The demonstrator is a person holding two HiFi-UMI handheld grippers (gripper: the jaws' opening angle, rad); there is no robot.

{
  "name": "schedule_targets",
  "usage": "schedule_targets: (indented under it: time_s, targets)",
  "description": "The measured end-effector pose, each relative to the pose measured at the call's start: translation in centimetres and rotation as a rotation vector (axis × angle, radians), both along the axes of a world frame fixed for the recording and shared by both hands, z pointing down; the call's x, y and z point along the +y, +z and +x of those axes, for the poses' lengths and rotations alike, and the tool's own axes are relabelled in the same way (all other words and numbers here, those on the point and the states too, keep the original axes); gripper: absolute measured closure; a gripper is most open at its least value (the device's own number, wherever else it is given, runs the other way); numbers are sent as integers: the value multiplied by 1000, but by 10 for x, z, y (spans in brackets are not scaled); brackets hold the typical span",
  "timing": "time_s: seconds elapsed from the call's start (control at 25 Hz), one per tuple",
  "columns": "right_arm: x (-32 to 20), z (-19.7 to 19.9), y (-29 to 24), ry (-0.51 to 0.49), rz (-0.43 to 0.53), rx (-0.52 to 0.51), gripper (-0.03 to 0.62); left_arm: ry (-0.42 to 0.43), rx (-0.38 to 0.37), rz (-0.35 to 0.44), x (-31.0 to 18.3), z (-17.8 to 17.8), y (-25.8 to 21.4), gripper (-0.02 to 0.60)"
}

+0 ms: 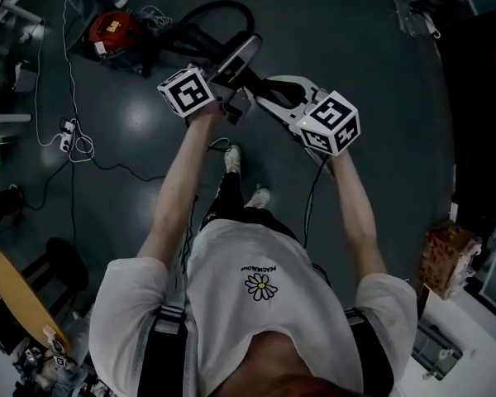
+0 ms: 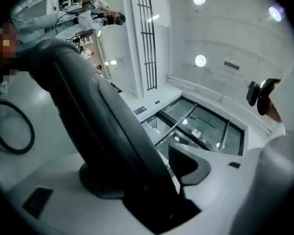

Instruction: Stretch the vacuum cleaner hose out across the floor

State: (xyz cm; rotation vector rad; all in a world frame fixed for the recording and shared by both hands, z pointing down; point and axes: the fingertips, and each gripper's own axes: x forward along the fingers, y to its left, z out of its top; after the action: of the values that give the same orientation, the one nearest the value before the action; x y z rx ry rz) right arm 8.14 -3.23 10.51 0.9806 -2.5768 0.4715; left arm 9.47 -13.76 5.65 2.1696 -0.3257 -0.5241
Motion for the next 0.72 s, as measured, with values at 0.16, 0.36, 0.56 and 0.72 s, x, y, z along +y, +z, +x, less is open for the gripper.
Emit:
schedule_targets:
  time_s: [0.16,0.36,0.56,0.72]
  targets:
    - [35,11,0,71,6,19,444,51,-41,53,39,22,-14,400]
    - [60,37,-10,323,4,-92,450,278,-140,172,84,86,-40,457]
    - [209,136,-47,723,49,-178,450,792,-254,305,282,228,-71,461]
    - [298,166,-29,1028,26,-245,450,1205,-280,331,414,269,-49,462]
